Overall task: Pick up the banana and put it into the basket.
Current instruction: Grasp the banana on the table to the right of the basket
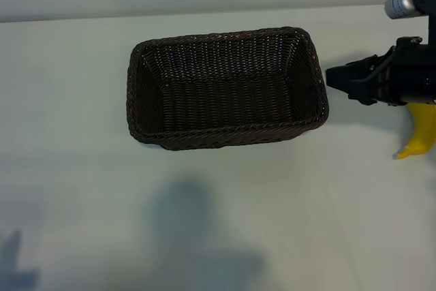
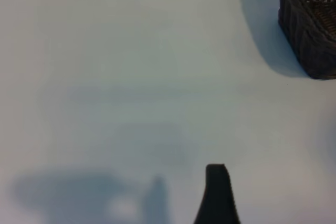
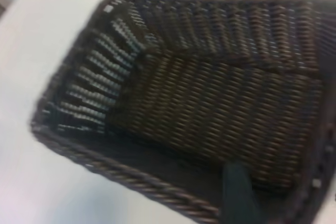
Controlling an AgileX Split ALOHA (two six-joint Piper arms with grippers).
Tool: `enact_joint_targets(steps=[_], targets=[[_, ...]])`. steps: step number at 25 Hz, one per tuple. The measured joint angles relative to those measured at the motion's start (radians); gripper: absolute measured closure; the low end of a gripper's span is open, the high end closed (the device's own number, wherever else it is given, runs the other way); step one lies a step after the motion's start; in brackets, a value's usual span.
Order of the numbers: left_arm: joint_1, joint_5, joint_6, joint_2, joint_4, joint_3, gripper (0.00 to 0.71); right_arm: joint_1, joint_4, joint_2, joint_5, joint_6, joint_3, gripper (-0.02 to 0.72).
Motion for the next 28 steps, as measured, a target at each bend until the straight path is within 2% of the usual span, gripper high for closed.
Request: enact_joint_targets(steps=[5,13,25,28], targets=[[0.000,0.000,0.000,0.000,0.000,0.000,0.136,0.000,-0.097,0.000,-0.158,0.030,0.000,0.259],[0.000,0.000,0.000,0.000,0.000,0.000,0.136,0.000,-0.236,0.001,-0.319,0.092,0.000,0.259],[0.000,0.000,0.000,0.000,0.000,0.000,0.136,0.000,-0.257,0.066,-0.444,0.104,0.000,0.257],[0.000,0.000,-0.001,0.000,0.000,0.000,0.136,0.000,-0.257,0.113,-0.499,0.104,0.000,0.237]])
